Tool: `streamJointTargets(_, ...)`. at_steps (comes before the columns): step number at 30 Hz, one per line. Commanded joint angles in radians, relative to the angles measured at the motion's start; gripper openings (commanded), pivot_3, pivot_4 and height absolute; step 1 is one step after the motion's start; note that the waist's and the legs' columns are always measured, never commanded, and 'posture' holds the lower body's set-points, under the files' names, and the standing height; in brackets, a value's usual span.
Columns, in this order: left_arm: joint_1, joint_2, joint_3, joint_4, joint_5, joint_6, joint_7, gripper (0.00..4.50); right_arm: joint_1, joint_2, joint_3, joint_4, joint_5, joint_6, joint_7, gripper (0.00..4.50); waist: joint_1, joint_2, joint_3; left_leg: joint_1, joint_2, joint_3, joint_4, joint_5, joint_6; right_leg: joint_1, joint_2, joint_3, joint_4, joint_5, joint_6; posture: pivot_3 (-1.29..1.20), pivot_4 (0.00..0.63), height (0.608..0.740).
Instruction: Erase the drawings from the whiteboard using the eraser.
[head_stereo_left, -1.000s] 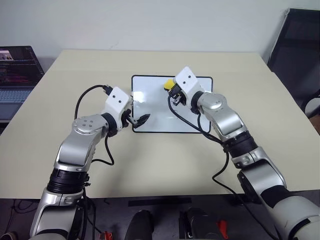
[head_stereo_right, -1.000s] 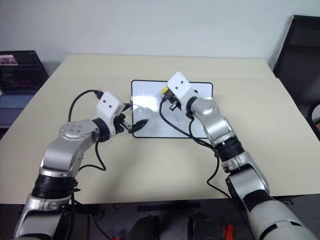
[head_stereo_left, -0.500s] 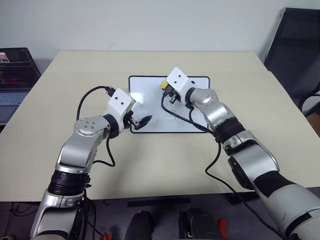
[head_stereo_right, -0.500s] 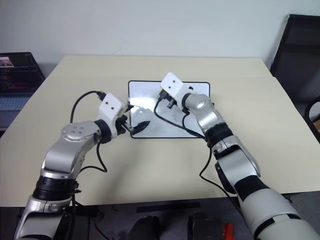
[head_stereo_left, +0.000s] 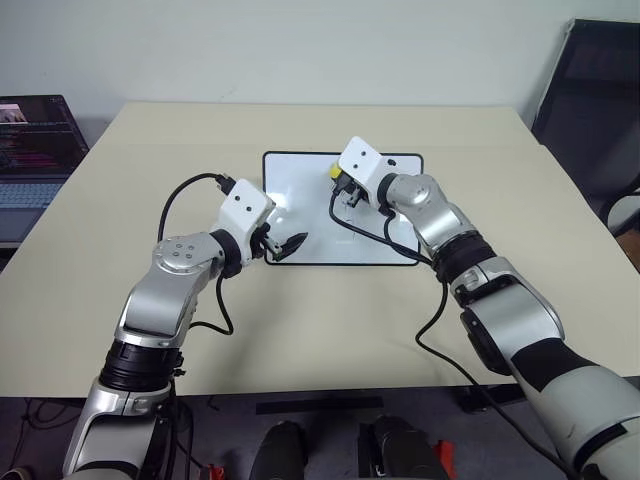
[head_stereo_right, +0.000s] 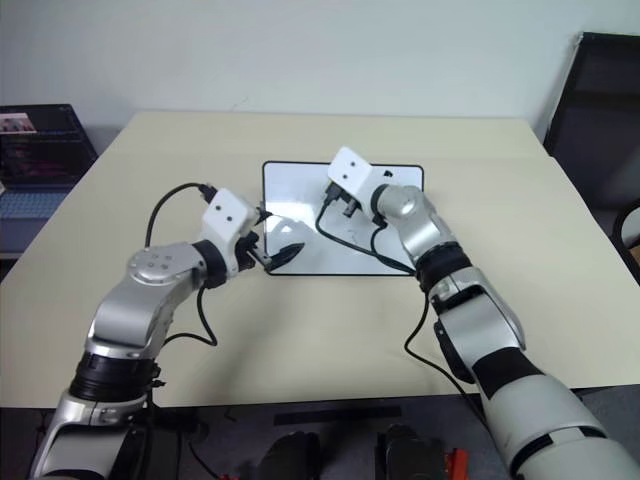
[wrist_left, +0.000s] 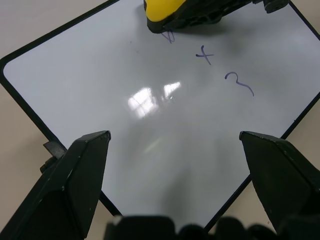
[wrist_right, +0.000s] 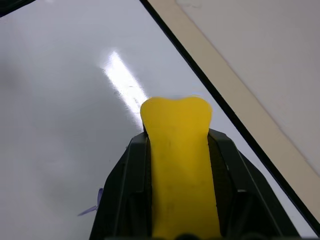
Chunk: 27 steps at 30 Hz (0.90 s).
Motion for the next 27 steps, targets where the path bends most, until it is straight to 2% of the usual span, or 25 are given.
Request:
streamJointTargets(1,-0.018,-0.006,-0.002,-0.037,0.006,-0.015,0.004,4.5,0.053,-0.015,0.038,-0.036,-0.027,0.039,0.09,1.13,-0.001,0.0,0.0,0.0,0.0,0.0,0.0,0.0,0.0,0.0,0.0,0.0,0.0,0.0,0.0,0.0,0.15,0.74)
streamJointTargets(4,-0.019,-0.007,-0.004,-0.035,0.006,-0.017,0.0,4.5,0.081,-0.029,0.065,-0.078,-0.05,0.049,0.133,1.13,-0.001,0.0,0.0,0.001,0.0,0.0,0.0,0.0,0.0,0.001,0.0,0.0,0.001,0.0,0.0,0.0,0.15,0.74)
streamJointTargets(8,-0.02,-0.008,-0.007,-0.032,0.006,-0.021,-0.001,4.5,0.039,-0.023,0.011,-0.053,-0.058,0.012,-0.032,1.13,-0.002,0.0,0.0,0.002,0.0,0.0,0.001,0.0,0.0,0.001,0.001,0.001,0.001,0.0,0.0,0.0,0.15,0.74)
streamJointTargets(11,-0.021,-0.01,-0.012,-0.036,0.005,-0.019,-0.001,4.5,0.006,-0.022,-0.014,-0.023,-0.05,-0.004,-0.099,1.13,-0.002,0.0,0.0,0.002,0.0,0.0,0.001,0.001,0.0,0.001,0.001,0.001,0.001,0.0,0.0,0.0,0.15,0.74)
streamJointTargets(14,-0.021,-0.011,-0.014,-0.041,0.005,-0.016,-0.001,4.5,0.007,-0.026,-0.004,0.003,-0.054,0.001,-0.077,1.13,0.0,0.0,0.0,0.001,0.0,0.0,0.001,0.001,0.0,0.001,0.0,0.001,0.001,0.0,0.0,0.0,0.15,0.74)
streamJointTargets(20,-0.021,-0.011,-0.014,-0.051,0.003,-0.008,0.0,4.5,0.076,-0.018,0.042,-0.07,-0.047,0.041,0.087,1.13,-0.001,0.0,0.0,0.001,0.0,0.0,0.0,0.001,0.0,0.001,0.001,0.001,0.0,0.0,0.0,0.0,0.15,0.74)
streamJointTargets(25,-0.01,-0.002,0.001,-0.045,0.0,-0.009,-0.001,4.5,0.069,0.0,-0.058,-0.134,0.007,0.035,-0.014,1.13,-0.006,0.0,0.0,0.002,0.001,0.0,0.001,0.001,0.0,0.001,0.001,0.001,0.001,0.0,0.0,0.0,0.15,0.74)
streamJointTargets(27,-0.001,0.004,0.012,-0.041,-0.004,-0.013,-0.003,4.5,0.088,-0.001,-0.11,-0.211,0.063,0.069,-0.001,1.13,-0.005,0.0,0.0,0.001,0.001,-0.001,0.001,0.001,0.0,0.001,0.001,0.001,0.001,0.0,0.0,0.0,0.15,0.74)
